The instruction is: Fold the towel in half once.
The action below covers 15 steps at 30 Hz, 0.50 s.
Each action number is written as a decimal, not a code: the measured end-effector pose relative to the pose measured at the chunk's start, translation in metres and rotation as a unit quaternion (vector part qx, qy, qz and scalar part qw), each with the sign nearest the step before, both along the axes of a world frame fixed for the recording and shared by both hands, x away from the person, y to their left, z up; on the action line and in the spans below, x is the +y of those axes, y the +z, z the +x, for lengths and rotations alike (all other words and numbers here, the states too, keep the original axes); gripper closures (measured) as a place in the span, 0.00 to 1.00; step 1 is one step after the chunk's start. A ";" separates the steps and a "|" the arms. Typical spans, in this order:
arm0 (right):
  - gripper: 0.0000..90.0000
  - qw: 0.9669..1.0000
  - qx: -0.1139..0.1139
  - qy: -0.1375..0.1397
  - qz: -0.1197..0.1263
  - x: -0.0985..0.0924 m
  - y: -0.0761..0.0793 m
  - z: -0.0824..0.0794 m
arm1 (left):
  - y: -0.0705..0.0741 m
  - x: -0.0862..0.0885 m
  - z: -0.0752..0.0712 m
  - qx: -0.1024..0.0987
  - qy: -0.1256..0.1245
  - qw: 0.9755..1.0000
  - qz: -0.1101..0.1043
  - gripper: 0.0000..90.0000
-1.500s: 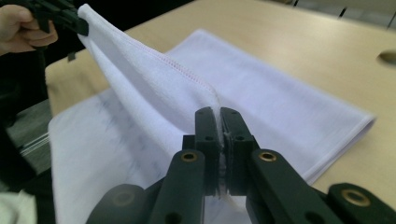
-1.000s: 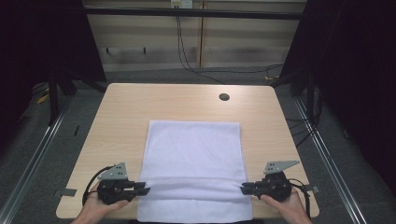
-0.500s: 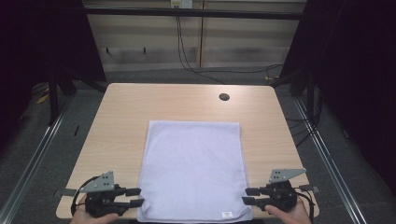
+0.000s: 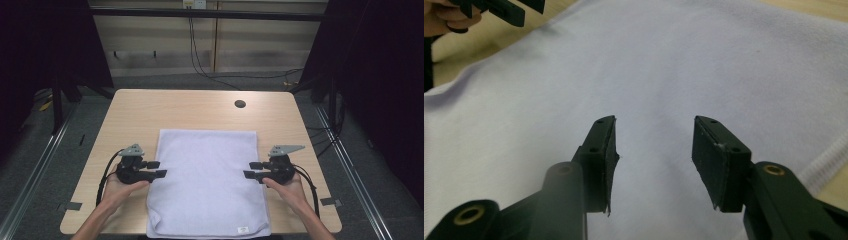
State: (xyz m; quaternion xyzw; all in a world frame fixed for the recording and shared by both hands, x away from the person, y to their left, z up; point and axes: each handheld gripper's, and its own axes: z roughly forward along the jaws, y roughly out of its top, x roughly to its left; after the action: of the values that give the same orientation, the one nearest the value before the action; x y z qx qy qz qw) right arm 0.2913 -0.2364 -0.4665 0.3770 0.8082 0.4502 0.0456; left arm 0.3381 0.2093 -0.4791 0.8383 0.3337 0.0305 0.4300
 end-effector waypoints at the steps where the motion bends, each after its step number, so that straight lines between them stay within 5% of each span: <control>1: 0.59 1.000 0.001 0.001 -0.006 0.004 -0.003 0.007 | -0.003 -0.001 0.004 -0.004 0.010 1.000 -0.009 0.55; 3: 0.59 1.000 0.000 -0.003 -0.014 0.008 -0.006 0.014 | -0.006 -0.002 0.008 -0.005 0.016 1.000 -0.015 0.58; 7: 0.62 0.999 0.001 -0.007 -0.045 0.024 -0.021 0.036 | -0.023 -0.008 0.012 -0.009 -0.004 1.000 0.027 0.66; 9: 0.64 0.998 0.006 -0.005 -0.057 0.025 -0.026 0.038 | -0.026 -0.009 0.006 -0.028 0.009 0.999 0.026 0.67; 15: 0.70 0.997 0.017 0.004 -0.074 0.021 -0.034 0.033 | -0.026 -0.006 0.000 -0.001 -0.009 1.000 0.006 0.70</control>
State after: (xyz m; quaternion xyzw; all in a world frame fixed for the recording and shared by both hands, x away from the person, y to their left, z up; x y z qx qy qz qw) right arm 0.3244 -0.2152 -0.5001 0.3774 0.8414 0.3824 0.0579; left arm 0.3376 0.2030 -0.5054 0.8436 0.3259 0.0291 0.4257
